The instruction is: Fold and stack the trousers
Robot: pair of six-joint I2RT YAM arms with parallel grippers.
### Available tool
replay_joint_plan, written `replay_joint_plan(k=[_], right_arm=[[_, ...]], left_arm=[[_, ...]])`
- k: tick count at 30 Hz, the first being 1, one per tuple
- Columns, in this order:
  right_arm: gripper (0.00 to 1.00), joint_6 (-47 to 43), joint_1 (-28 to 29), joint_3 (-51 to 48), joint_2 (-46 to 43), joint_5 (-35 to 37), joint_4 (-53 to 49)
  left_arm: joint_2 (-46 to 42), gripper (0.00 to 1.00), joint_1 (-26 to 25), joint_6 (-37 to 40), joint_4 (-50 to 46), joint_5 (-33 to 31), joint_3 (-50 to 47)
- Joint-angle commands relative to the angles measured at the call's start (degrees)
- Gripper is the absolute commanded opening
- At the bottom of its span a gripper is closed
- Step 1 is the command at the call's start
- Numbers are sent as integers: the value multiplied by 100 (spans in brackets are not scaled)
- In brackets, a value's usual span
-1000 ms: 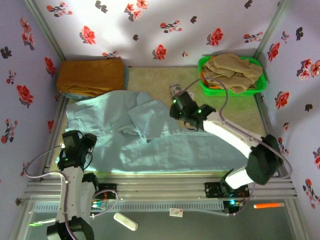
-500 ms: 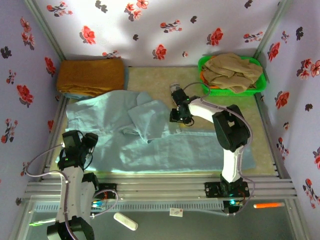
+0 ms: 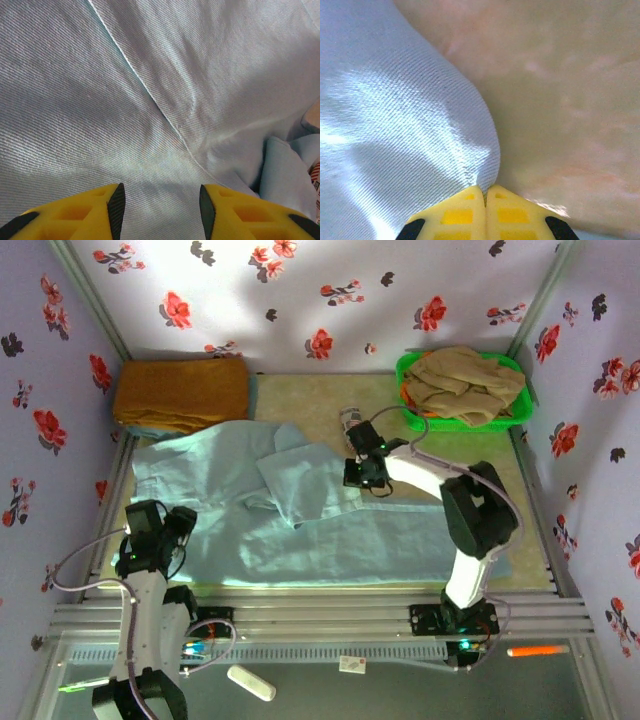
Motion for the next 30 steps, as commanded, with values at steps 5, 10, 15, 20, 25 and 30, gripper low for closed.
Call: replay_joint_plan(k=[5, 10, 15, 20, 25, 30], right_arm=[[0, -377, -650, -26, -1701, 1952, -1021], [0, -854, -1658, 317, -1907, 2974, -1473], [0, -642, -2681, -204, -1871, 3719, -1276], [62, -24, -3335, -481, -1617, 3724, -1442], [76, 142, -3138, -820, -2225, 3445, -1323], [74, 225, -2576, -1223, -2512, 2355, -777]], left_arm=[[7, 44, 26, 97, 92, 199, 365], [191, 43, -43, 223, 251, 445, 453], [271, 44, -330, 152, 476, 615, 452], [402, 58, -798, 177, 760, 602, 497], [707, 72, -1201, 407, 632, 581, 904], [1179, 75, -2082, 198, 1011, 97, 908]])
